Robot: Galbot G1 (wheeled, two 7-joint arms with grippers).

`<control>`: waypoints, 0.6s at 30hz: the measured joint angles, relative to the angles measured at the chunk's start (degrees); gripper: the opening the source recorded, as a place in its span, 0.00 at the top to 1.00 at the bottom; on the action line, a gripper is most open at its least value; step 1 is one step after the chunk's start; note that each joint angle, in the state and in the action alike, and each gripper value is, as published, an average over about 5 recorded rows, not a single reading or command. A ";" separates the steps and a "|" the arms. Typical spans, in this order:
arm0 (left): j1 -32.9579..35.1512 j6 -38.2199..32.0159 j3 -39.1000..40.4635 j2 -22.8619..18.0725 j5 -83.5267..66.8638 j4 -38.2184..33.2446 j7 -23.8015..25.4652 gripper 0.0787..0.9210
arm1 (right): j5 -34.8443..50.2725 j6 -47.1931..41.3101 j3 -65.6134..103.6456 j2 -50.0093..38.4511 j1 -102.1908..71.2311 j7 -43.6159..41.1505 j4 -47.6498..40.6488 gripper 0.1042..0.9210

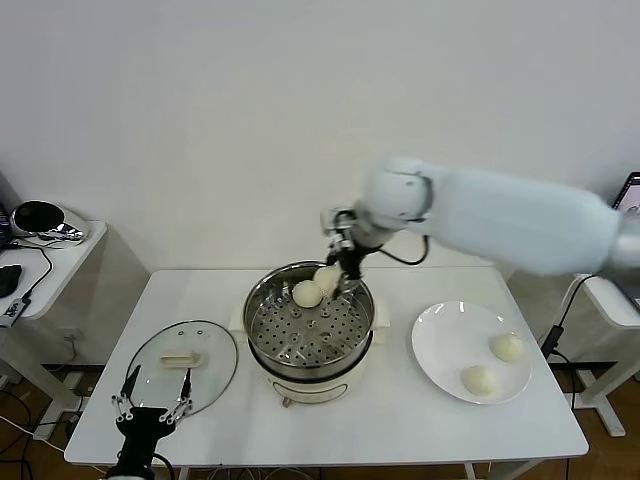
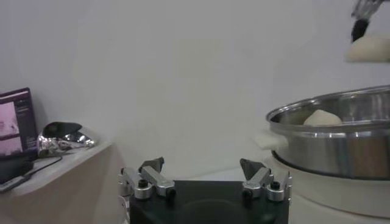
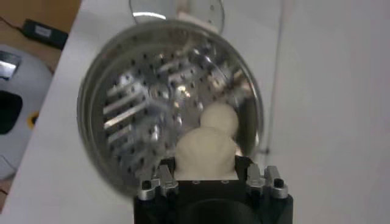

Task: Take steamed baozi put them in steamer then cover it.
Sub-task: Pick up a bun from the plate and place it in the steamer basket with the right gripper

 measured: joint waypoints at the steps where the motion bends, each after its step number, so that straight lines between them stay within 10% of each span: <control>1: -0.10 0.01 -0.01 -0.08 0.05 0.04 0.00 0.12 | 0.25 -0.39 -0.01 1.03 -0.63 0.42 -0.70 0.39; 18: 0.03 -0.19 -0.41 -0.15 0.25 -0.12 0.00 0.12 | 1.50 -4.49 0.88 12.32 -10.45 5.79 -11.29 0.38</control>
